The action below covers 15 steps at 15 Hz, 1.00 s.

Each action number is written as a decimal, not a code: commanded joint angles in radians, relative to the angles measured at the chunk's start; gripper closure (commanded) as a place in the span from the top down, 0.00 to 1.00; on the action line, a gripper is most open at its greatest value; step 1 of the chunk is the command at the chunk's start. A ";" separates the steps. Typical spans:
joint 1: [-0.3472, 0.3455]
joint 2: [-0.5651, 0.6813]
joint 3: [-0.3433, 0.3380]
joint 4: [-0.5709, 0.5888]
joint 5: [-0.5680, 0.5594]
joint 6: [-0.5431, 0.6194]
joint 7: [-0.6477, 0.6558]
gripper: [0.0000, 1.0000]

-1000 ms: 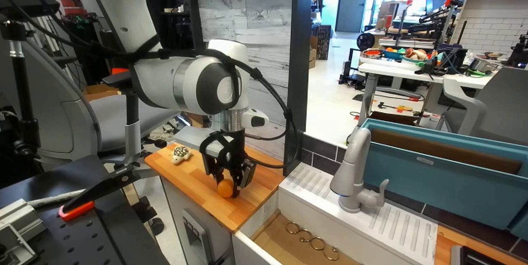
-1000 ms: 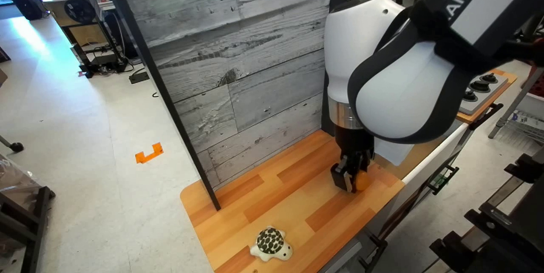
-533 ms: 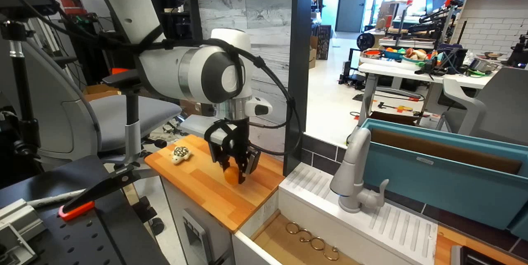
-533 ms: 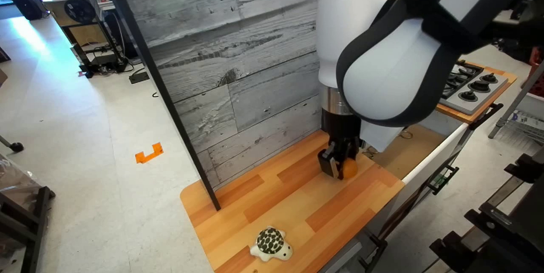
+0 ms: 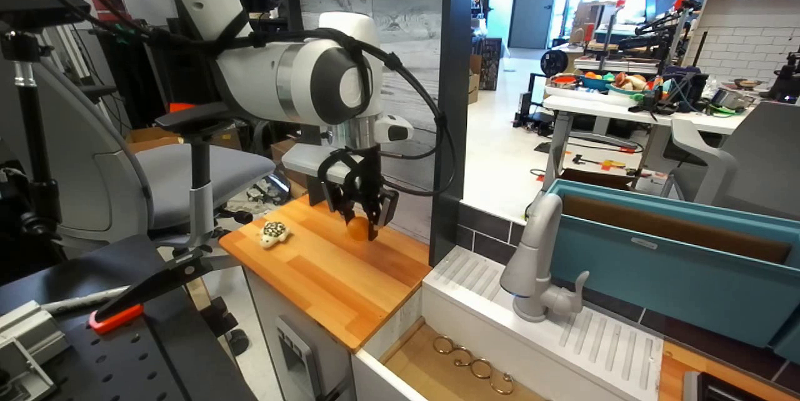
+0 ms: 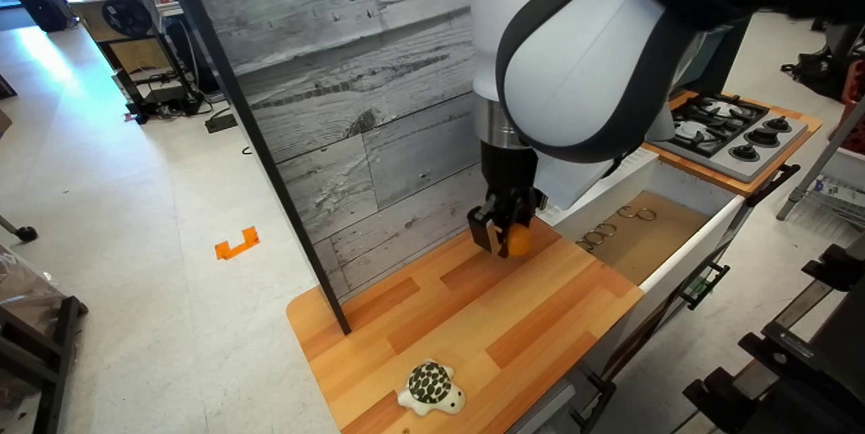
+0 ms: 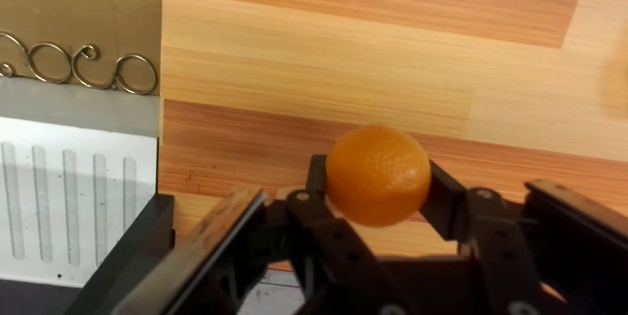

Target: Move the orange backwards

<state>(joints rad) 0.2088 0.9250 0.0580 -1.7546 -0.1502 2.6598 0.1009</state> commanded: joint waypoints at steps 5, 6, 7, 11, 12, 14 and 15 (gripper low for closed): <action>0.041 0.120 -0.020 0.149 0.013 -0.030 0.003 0.20; 0.043 0.136 -0.021 0.168 0.013 -0.034 0.002 0.20; 0.047 0.153 -0.023 0.187 0.012 -0.033 0.002 0.20; 0.064 0.204 -0.033 0.245 0.008 -0.036 0.005 0.20; 0.068 0.209 -0.036 0.250 0.008 -0.040 0.007 0.38; 0.075 0.207 -0.039 0.251 0.008 -0.048 0.015 0.71; 0.077 0.204 -0.040 0.247 0.006 -0.047 0.016 0.78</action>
<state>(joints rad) 0.2577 1.0973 0.0368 -1.5706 -0.1502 2.6507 0.1132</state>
